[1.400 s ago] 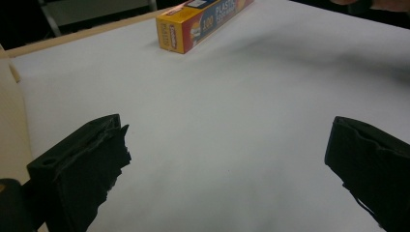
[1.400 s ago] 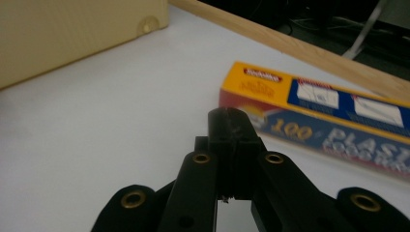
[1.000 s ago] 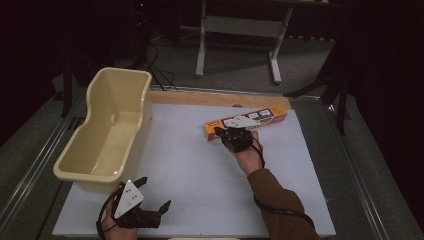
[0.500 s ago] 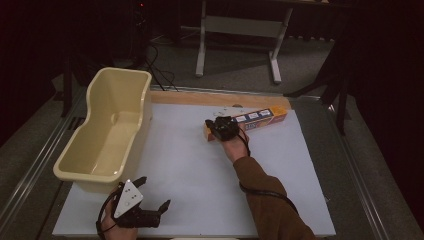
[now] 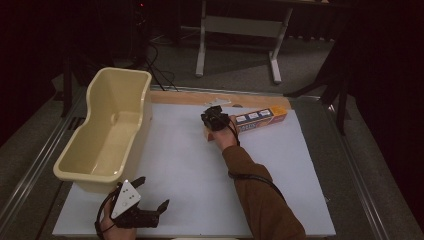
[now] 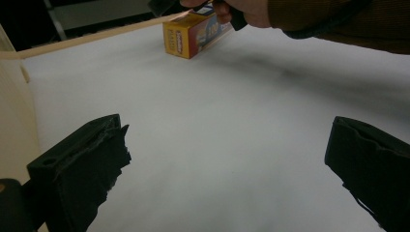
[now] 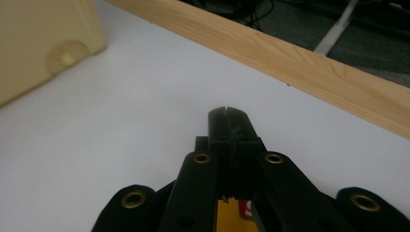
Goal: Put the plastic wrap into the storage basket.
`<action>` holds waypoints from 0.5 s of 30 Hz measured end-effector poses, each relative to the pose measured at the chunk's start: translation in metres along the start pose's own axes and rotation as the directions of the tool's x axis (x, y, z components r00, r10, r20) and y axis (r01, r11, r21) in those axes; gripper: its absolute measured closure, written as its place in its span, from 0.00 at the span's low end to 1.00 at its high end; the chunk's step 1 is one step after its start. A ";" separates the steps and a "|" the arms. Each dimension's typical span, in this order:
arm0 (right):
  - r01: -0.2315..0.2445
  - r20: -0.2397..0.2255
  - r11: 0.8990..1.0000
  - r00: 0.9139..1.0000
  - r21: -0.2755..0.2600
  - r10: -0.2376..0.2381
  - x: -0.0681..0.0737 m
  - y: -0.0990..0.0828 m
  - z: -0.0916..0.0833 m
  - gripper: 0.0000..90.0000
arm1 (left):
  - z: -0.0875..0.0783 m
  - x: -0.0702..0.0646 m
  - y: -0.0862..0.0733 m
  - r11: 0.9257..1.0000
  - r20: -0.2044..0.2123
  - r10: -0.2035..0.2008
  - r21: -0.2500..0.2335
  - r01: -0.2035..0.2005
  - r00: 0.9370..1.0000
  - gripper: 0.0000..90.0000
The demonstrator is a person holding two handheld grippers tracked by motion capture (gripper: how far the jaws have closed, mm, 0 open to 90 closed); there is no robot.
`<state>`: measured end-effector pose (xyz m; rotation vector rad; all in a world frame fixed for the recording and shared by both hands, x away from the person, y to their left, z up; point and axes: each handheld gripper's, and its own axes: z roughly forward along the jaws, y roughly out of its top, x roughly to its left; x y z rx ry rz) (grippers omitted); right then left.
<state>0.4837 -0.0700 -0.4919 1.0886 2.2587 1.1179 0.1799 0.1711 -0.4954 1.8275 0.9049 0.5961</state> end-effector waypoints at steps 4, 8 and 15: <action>-0.020 0.010 0.999 1.000 0.026 0.020 -0.002 0.001 0.009 1.00 | 0.000 0.000 0.000 1.000 -0.002 0.002 0.000 -0.002 1.000 0.01; -0.052 0.030 0.996 0.998 0.068 0.050 -0.005 0.001 0.018 1.00 | -0.001 0.000 0.000 1.000 -0.004 0.006 -0.001 -0.006 1.000 0.01; -0.029 0.036 0.988 0.999 0.155 0.023 -0.002 0.003 0.019 1.00 | -0.001 0.000 0.000 1.000 -0.006 0.006 -0.005 -0.006 1.000 0.01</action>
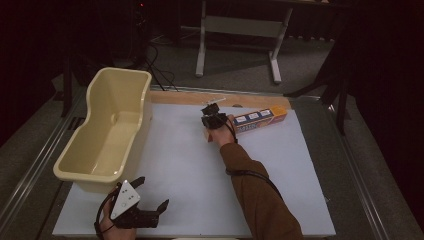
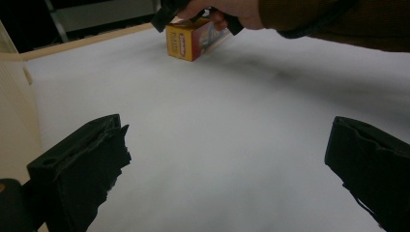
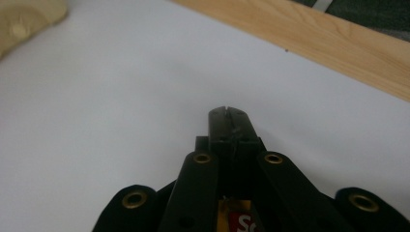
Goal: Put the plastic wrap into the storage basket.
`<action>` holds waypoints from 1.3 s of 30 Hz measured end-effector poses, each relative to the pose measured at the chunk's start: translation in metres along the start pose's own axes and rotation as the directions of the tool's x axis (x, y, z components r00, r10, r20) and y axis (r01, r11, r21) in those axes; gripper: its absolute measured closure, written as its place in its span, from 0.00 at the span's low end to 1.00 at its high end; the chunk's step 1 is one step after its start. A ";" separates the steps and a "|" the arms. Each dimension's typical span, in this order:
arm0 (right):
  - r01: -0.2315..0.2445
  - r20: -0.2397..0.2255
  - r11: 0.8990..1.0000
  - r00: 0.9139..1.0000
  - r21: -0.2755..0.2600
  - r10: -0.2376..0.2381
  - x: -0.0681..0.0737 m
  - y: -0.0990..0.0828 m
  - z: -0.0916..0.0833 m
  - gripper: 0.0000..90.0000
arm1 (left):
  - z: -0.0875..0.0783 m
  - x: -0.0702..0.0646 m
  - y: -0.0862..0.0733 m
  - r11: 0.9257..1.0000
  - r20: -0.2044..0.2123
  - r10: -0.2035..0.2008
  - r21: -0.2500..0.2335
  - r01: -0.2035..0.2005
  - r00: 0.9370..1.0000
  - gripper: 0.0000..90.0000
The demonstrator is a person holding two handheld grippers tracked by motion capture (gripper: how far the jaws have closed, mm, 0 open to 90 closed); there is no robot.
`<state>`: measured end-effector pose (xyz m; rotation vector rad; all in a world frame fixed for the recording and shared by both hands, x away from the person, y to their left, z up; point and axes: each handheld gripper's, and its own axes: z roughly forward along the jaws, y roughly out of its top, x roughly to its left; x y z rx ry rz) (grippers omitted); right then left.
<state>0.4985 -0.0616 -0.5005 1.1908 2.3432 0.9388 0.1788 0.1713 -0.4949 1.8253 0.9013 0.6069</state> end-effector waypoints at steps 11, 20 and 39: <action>0.045 -0.057 0.997 0.998 0.060 -0.042 0.005 -0.029 -0.034 1.00 | 0.000 -0.002 0.000 1.000 -0.005 0.005 -0.003 -0.005 1.000 0.01; 0.135 -0.085 0.987 0.988 0.088 -0.128 0.006 -0.077 -0.084 1.00 | 0.005 -0.005 0.002 1.000 -0.001 0.026 0.008 -0.026 1.000 0.01; 0.160 0.003 0.963 0.986 0.215 -0.164 -0.063 -0.195 -0.200 1.00 | 0.013 -0.013 0.004 0.997 0.010 0.071 0.019 -0.072 0.997 0.02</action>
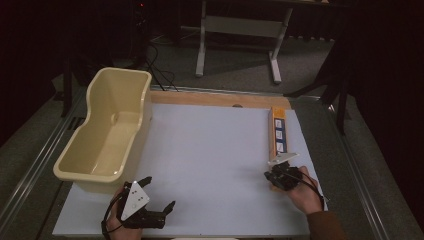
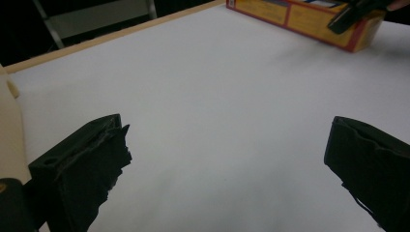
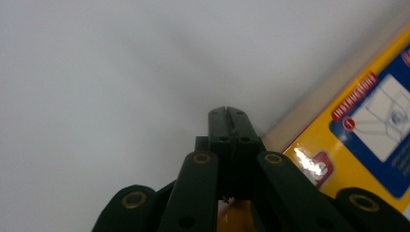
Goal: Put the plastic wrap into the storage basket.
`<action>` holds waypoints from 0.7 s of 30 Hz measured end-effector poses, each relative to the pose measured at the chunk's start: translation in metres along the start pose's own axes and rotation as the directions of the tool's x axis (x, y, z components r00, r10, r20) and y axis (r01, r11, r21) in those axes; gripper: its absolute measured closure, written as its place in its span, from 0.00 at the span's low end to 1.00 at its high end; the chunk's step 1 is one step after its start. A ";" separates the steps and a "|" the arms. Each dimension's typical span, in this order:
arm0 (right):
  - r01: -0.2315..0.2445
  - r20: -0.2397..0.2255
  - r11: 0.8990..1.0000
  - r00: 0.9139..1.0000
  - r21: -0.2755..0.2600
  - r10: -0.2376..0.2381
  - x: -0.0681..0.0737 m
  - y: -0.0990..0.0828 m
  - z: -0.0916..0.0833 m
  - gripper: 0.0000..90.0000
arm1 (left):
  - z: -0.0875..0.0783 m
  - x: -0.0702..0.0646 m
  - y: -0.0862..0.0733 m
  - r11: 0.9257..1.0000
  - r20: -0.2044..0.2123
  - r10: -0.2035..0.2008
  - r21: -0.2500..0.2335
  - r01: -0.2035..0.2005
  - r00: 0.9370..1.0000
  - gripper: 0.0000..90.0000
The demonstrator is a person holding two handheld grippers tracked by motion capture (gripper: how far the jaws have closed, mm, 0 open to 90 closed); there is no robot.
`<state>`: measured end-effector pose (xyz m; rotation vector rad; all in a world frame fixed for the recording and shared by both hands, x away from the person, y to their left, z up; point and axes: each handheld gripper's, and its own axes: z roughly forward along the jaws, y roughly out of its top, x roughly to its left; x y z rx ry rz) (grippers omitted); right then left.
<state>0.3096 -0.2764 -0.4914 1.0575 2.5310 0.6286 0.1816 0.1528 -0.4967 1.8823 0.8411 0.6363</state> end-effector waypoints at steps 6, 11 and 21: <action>-0.140 0.001 0.990 0.990 0.003 0.140 -0.036 -0.030 -0.011 1.00 | 0.002 0.000 0.000 1.000 0.003 0.006 0.005 -0.006 1.000 0.02; -0.198 -0.067 0.972 0.979 -0.128 0.191 -0.050 -0.021 -0.027 0.83 | 0.002 0.000 0.000 1.000 -0.001 0.004 0.001 -0.004 1.000 0.02; -0.292 0.091 0.929 0.943 -0.228 0.319 -0.090 0.014 -0.012 0.56 | 0.001 0.001 0.000 1.000 -0.001 -0.002 0.003 0.002 1.000 0.02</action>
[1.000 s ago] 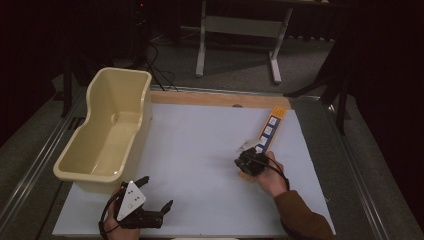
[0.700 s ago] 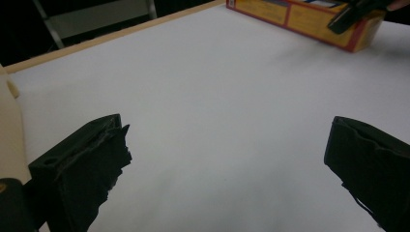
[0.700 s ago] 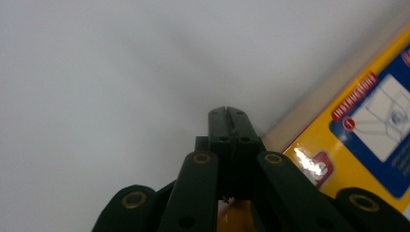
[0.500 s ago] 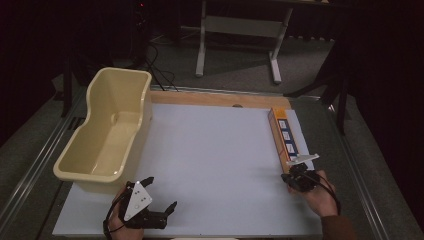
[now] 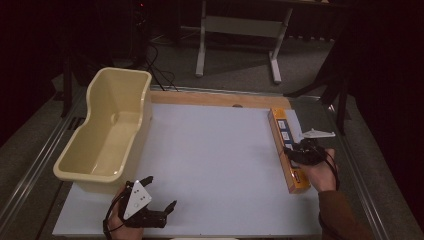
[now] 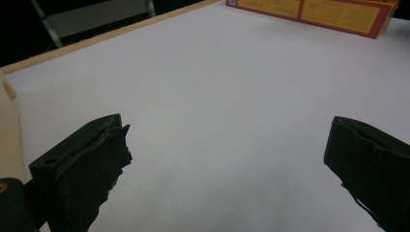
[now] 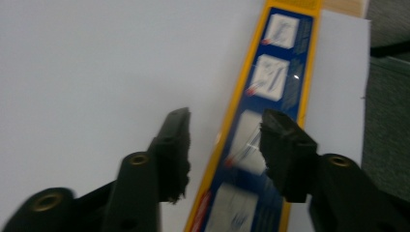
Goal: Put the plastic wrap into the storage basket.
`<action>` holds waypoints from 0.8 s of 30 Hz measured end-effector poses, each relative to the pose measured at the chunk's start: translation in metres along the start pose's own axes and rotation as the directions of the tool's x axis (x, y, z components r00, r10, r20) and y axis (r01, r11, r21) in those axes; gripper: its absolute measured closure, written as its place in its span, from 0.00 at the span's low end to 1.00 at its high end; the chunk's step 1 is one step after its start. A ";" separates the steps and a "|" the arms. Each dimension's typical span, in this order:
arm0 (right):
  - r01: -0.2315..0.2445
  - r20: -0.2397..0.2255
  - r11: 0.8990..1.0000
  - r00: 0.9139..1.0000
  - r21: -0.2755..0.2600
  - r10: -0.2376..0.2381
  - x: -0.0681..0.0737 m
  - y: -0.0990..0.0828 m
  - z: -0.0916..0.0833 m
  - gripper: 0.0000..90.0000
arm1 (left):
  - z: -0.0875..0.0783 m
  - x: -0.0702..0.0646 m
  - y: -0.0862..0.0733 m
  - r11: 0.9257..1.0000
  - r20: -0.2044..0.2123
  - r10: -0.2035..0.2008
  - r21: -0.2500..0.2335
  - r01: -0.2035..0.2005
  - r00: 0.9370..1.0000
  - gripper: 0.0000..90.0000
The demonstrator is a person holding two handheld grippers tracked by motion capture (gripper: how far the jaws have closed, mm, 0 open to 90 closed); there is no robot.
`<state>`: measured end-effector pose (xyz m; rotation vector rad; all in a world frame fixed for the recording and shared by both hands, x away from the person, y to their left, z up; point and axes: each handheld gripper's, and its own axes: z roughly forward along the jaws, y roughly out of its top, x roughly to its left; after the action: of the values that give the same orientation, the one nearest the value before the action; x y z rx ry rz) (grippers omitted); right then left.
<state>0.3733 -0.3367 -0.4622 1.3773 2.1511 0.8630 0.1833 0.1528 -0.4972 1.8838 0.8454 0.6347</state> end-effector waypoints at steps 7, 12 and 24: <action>-0.047 0.045 0.992 0.998 0.114 0.042 -0.014 0.023 0.029 0.40 | -0.001 0.000 0.000 1.000 -0.003 -0.004 -0.003 0.004 1.000 0.02; -0.083 0.049 0.978 0.996 0.191 0.075 -0.021 0.034 0.043 0.33 | -0.001 0.001 0.000 1.000 -0.005 -0.005 -0.001 0.005 1.000 0.02; -0.127 0.051 0.918 0.992 0.377 0.116 -0.030 0.045 0.068 0.34 | -0.001 0.002 -0.001 1.000 -0.008 -0.012 0.005 0.012 1.000 0.02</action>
<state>0.4587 -0.3321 -0.4773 1.7121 2.3147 0.4752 0.1834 0.1552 -0.4974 1.8807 0.8643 0.6337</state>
